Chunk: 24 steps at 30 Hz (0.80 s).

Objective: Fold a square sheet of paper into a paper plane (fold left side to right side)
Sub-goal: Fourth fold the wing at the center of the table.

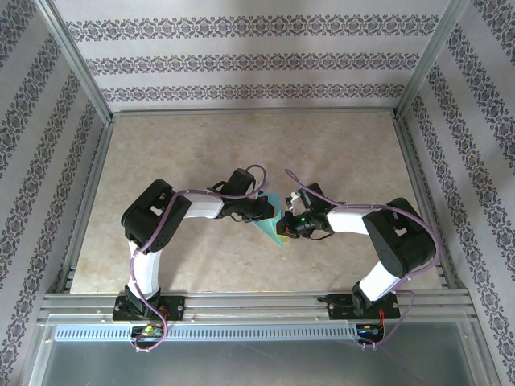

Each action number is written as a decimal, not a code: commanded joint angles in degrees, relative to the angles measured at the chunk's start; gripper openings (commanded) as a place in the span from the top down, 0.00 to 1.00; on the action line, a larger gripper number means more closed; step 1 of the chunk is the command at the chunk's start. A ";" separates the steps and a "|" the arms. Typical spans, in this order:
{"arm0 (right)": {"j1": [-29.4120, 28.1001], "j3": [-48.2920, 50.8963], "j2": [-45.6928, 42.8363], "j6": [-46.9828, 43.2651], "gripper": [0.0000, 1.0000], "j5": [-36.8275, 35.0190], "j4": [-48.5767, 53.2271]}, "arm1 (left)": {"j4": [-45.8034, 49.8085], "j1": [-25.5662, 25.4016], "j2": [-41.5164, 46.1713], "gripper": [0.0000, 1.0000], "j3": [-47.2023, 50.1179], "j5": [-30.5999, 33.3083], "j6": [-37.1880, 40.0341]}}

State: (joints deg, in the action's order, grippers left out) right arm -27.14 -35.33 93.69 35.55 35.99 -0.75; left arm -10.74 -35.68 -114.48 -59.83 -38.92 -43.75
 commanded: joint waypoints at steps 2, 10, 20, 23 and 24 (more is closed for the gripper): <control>-1.07 2.68 4.68 -2.06 1.00 -10.47 10.07 | 1.25 0.21 -1.43 0.98 -2.47 1.93 1.79; -1.78 1.89 5.27 -2.15 1.00 -11.53 11.74 | 0.61 2.56 -2.48 0.99 -1.42 3.64 2.17; -2.22 1.49 5.25 -2.33 1.00 -11.93 13.28 | 5.02 7.37 -4.81 0.99 -5.45 4.97 6.30; -2.35 1.45 5.28 -2.33 1.00 -11.72 13.37 | 6.78 9.37 -5.93 0.99 -7.94 5.25 7.93; -2.44 1.41 5.25 -2.33 1.00 -11.64 13.40 | 7.20 10.08 -6.34 0.99 -8.86 5.23 8.43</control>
State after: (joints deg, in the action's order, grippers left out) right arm -28.64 -37.41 94.56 34.50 33.80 1.23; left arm -6.37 -29.82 -118.48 -66.39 -39.70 -39.64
